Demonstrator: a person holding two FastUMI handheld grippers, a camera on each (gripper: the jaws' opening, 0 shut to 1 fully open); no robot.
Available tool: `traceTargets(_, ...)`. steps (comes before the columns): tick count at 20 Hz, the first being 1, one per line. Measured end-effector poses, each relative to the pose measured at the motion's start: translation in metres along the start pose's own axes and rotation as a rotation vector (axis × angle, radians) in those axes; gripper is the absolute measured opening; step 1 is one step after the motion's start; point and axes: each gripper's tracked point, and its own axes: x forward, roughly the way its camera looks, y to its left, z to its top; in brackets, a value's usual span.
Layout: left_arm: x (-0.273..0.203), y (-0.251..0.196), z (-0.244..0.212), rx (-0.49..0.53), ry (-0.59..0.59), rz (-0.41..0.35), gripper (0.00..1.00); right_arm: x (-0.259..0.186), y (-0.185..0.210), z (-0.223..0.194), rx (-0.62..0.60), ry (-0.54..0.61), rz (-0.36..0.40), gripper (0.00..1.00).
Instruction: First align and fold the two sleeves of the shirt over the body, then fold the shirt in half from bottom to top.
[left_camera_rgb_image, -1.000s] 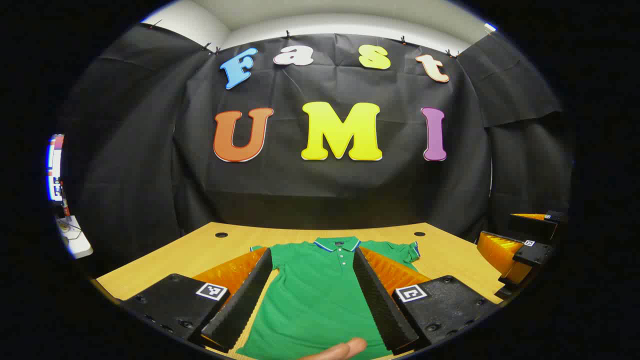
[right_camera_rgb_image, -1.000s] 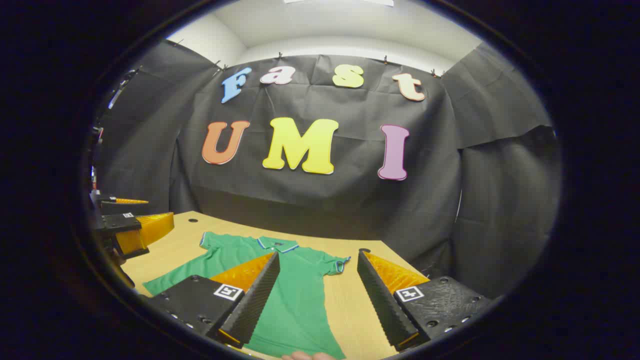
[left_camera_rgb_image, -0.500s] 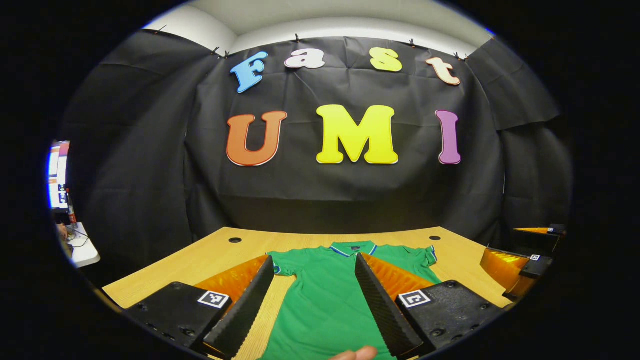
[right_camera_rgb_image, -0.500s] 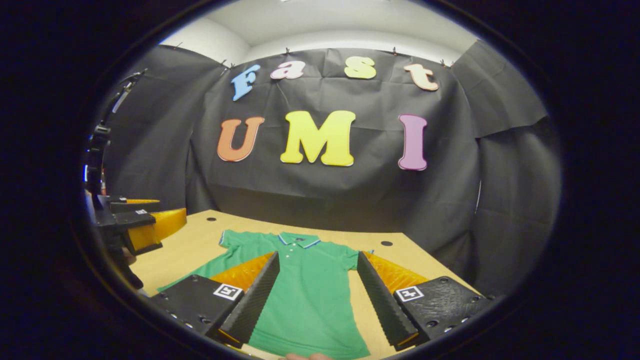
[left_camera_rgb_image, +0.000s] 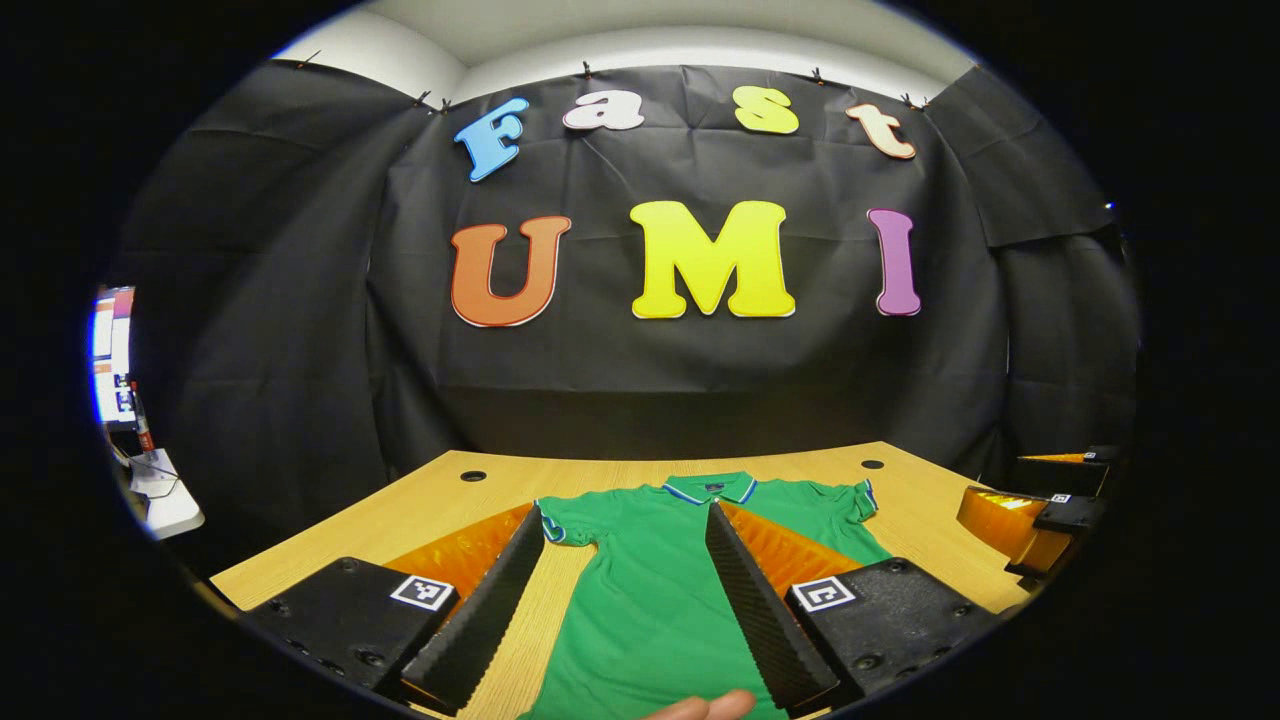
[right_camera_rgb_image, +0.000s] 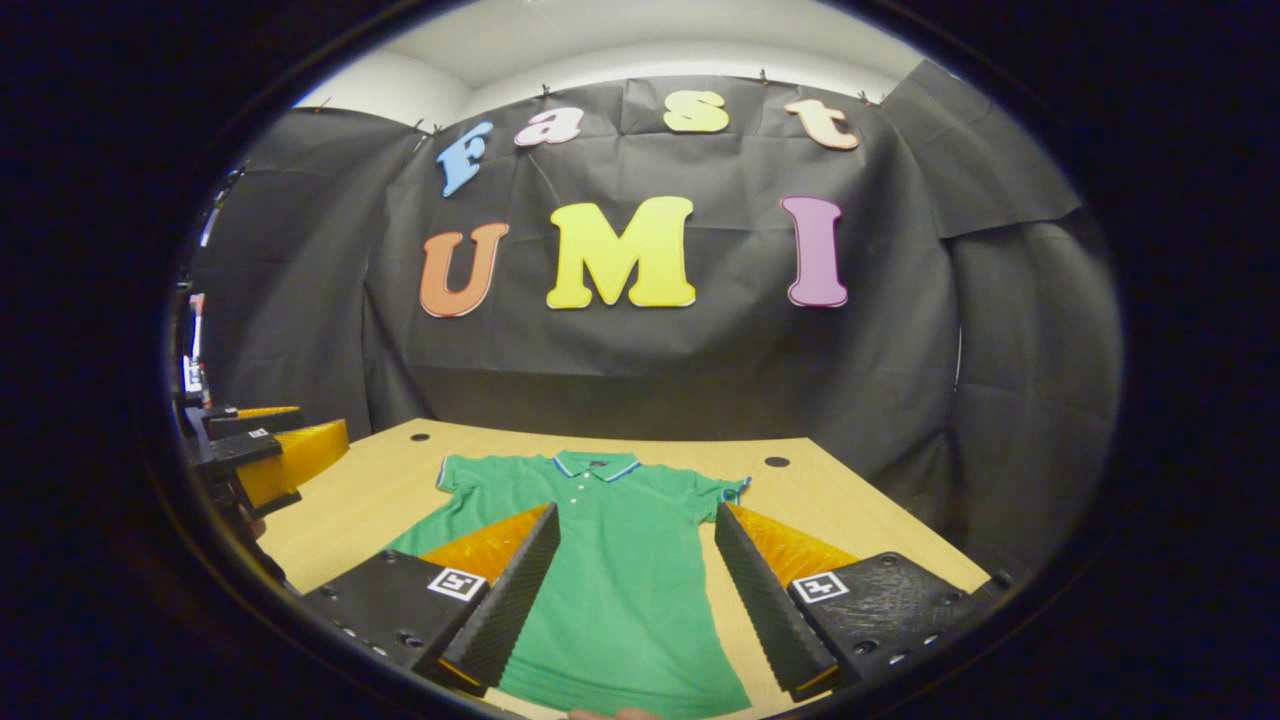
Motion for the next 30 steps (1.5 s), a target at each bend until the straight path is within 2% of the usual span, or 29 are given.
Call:
traceTargets(9, -0.001, -0.003, -0.002, 0.005, 0.001, -0.011, 1.0, 0.018, -0.02, 0.003, -0.007, 0.006, -0.035, 0.94)
traceTargets(13, 0.003, -0.002, -0.006, 0.004, 0.009, -0.006, 1.0, 0.049, -0.038, 0.019, -0.031, -0.004, -0.074, 0.95)
traceTargets(17, 0.006, 0.003, -0.009, 0.001, 0.017, 0.008, 1.0, 0.101, -0.056, 0.027, -0.031, 0.029, -0.098, 0.96)
traceTargets(21, 0.005, 0.011, -0.005, -0.018, 0.01, 0.039, 1.0, 0.167, -0.07, -0.003, -0.002, 0.165, -0.122, 0.95)
traceTargets(24, 0.003, 0.013, -0.003, -0.011, 0.003, 0.039, 1.0, 0.218, -0.092, -0.037, 0.024, 0.278, -0.189, 0.95)
traceTargets(25, 0.003, 0.012, -0.003, -0.012, 0.002, 0.034, 0.96, 0.235, -0.098, -0.05, 0.035, 0.308, -0.203, 0.95)
traceTargets(26, 0.003, 0.011, -0.004, -0.011, 0.001, 0.024, 1.0, 0.251, -0.106, -0.062, 0.037, 0.34, -0.221, 0.95)
traceTargets(30, 0.008, 0.014, -0.01, -0.019, 0.018, 0.024, 1.0, 0.298, -0.128, -0.105, 0.13, 0.461, -0.246, 0.92)
